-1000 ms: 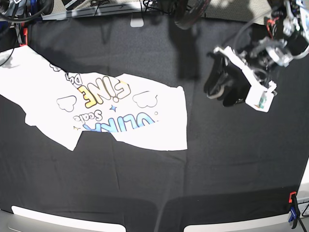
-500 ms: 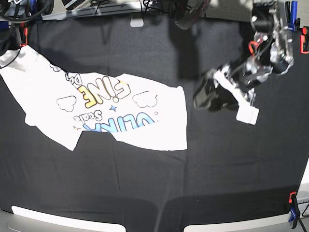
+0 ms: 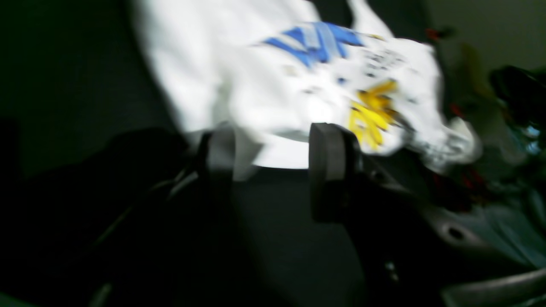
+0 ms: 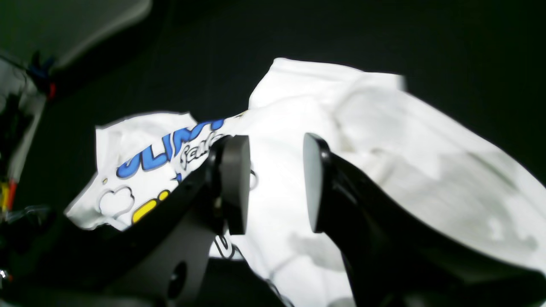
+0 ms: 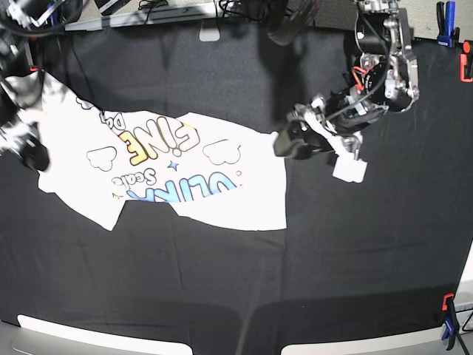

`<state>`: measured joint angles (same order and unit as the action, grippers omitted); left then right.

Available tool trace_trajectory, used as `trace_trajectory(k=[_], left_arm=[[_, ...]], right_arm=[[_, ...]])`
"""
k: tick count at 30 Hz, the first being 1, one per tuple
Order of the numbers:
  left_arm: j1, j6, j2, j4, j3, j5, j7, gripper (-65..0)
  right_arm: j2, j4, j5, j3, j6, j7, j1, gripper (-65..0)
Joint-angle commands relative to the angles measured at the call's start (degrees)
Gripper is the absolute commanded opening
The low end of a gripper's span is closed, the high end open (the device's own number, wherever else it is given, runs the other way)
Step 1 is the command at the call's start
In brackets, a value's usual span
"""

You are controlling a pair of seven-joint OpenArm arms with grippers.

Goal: Layout the t-shirt on the table in an organized manner, then fold the t-shirt properly
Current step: 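Reach the left gripper to the t-shirt hem and grasp it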

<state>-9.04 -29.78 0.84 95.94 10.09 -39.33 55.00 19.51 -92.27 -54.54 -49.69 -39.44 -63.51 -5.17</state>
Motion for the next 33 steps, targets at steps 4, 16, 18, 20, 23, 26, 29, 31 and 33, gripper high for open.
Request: trace_trajectory(k=[4, 16, 18, 20, 23, 26, 29, 31, 33], left_arm=[[1.3, -0.5, 0.0, 0.9, -0.1, 0.3, -3.6, -39.0], [15.5, 1.7, 0.0, -8.0, -0.1, 4.8, -2.4, -39.0], [19.0, 1.7, 0.0, -14.1, -0.1, 4.8, -2.4, -39.0], [22.7, 1.7, 0.0, -20.7, -0.1, 4.8, -2.4, -39.0], [27.6, 1.7, 0.0, -29.0, -0.1, 4.8, -2.3, -39.0], [30.9, 1.6, 0.0, -33.9, -0.1, 4.8, -1.4, -39.0], [32.4, -0.1, -0.1, -35.5, -0.1, 4.7, -0.2, -39.0], [32.7, -0.3, -0.2, -35.6, -0.1, 3.7, -0.1, -39.0], [32.9, -0.5, -0.9, -35.6, -0.1, 3.5, -0.2, -39.0]], right_arm=[[0.9, -0.9, 6.4, 5.4, -0.6, 2.0, 5.4, -44.6], [-0.9, -0.6, 24.9, 7.3, -0.6, 7.2, 9.9, -44.6], [-0.9, 0.1, 24.9, 7.3, -0.6, 7.2, 9.9, -44.6], [-0.9, 1.2, 26.0, 7.3, -0.6, 7.2, 9.9, -44.6], [-0.9, 3.8, 30.5, 7.3, -0.6, 9.6, 9.9, -44.6], [-0.9, 7.1, 33.5, 7.3, 0.7, 11.3, 9.9, -44.6], [-0.9, 9.9, 35.0, 7.3, 0.9, 11.2, 9.9, -44.6], [-0.9, 11.0, 35.1, 7.3, 0.9, 11.2, 9.9, -44.6], [-1.0, 11.4, 35.1, 7.3, 0.9, 11.2, 9.9, -44.6]])
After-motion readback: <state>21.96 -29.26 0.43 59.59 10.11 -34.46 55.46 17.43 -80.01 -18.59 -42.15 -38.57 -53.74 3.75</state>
